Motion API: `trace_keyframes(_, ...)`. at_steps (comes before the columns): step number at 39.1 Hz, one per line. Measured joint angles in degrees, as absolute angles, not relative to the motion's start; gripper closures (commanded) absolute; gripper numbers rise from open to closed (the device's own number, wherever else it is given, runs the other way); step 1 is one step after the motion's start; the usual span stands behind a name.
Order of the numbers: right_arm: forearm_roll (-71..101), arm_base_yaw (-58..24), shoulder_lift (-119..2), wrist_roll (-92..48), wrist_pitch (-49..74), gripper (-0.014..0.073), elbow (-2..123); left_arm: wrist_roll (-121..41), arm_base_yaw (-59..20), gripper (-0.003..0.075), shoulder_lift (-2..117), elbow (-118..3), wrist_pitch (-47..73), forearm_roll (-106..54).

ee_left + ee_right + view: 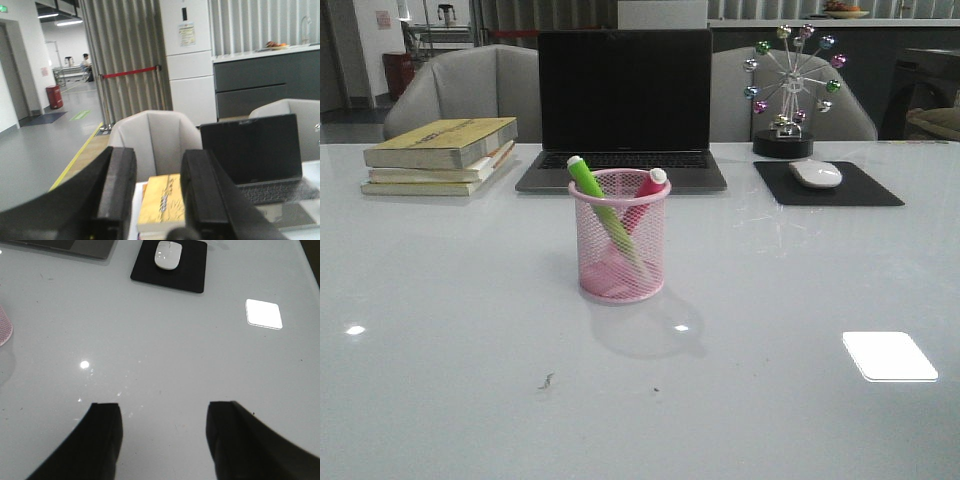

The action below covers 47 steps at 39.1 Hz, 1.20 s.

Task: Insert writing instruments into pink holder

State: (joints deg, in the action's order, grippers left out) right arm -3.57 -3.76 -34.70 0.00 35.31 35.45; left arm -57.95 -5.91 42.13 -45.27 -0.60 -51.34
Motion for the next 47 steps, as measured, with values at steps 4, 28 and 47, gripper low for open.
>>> trace_keyframes(4,-3.6,-3.8,-34.7,0.0,35.3,0.0106,35.5,-57.9,-2.4,0.0432,38.7,-42.9,3.6,-51.1)
trace_keyframes(28,-3.6,-3.8,-34.7,0.0,35.3,0.0106,35.5,-57.9,-0.5,0.0471,30.2,-29.8,8.5,-53.4)
trace_keyframes(47,-3.6,-3.8,-34.7,0.0,30.7,0.0106,35.5,-57.9,-0.5,0.0471,30.2,-29.8,4.7,-53.6)
